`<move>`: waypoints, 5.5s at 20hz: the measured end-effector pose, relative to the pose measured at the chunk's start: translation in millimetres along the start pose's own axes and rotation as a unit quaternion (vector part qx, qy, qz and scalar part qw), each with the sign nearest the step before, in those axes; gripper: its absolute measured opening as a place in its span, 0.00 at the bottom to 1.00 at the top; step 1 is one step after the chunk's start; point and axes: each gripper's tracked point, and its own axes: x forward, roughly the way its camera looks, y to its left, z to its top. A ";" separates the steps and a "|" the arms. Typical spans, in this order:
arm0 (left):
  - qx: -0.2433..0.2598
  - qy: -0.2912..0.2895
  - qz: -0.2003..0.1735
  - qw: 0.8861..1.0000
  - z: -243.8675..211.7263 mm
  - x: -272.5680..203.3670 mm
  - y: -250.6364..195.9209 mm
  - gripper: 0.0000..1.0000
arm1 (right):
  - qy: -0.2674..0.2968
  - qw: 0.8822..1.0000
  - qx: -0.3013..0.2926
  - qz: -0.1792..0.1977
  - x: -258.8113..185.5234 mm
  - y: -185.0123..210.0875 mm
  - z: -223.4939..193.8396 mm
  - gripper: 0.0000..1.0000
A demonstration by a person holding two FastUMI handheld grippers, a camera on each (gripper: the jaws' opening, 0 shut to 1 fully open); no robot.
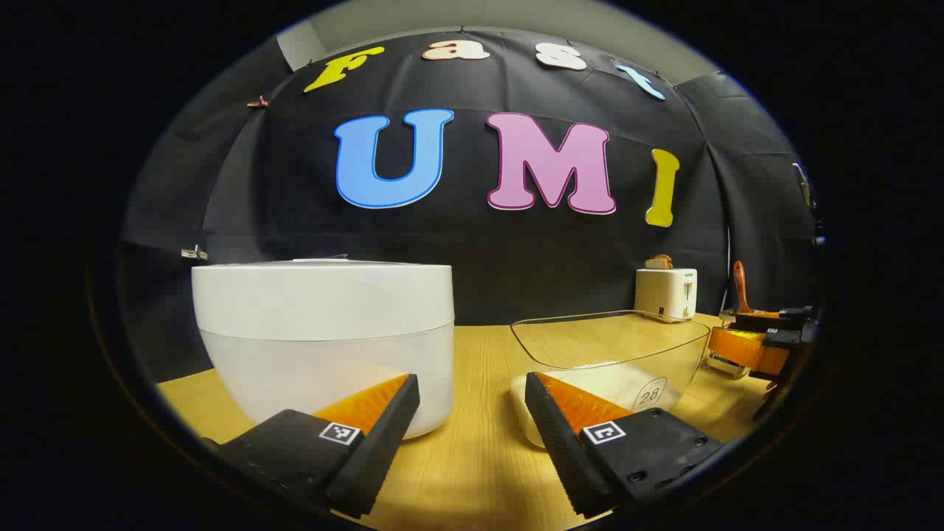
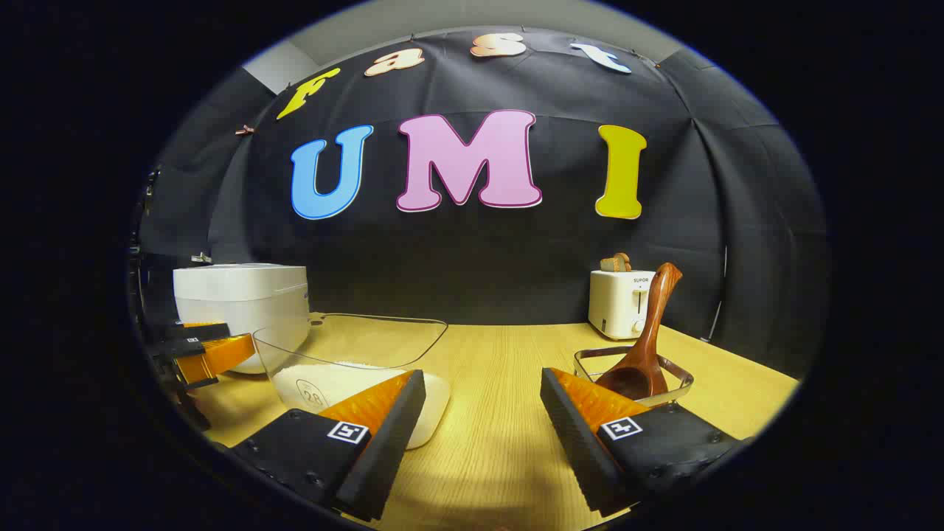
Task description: Close the left gripper, press the button to open the rice cooker; take a wooden spoon from the chopstick holder with the right hand, scoop a spoonful of rice and pour it into the rice cooker, then put the wooden spoon back into the chopstick holder.
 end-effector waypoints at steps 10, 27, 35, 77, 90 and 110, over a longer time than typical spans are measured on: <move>0.000 0.000 0.000 1.000 -0.2 0.1 -0.2 0.94 | 0.000 1.000 0.000 0.000 -0.4 0.1 0.0 0.98; -0.068 -0.018 -0.054 0.996 44.1 -28.4 9.6 0.05 | 0.000 1.000 0.001 0.009 -1.0 3.8 -0.2 0.98; -0.142 -0.013 0.007 0.990 151.8 -3.9 125.3 0.05 | 0.000 1.000 0.001 0.010 -1.4 3.6 0.3 0.98; -0.082 -0.110 0.047 0.989 273.0 17.4 156.5 0.06 | -0.001 1.000 0.001 0.016 -3.2 3.1 0.1 0.98; -0.080 -0.144 0.041 0.986 190.5 -53.9 102.1 0.95 | -0.110 0.993 -0.046 0.013 -78.1 -25.0 90.1 0.98; -0.108 -0.103 0.049 0.988 116.8 -56.3 95.6 0.95 | 0.110 0.984 0.133 -0.039 65.8 -156.6 24.7 0.69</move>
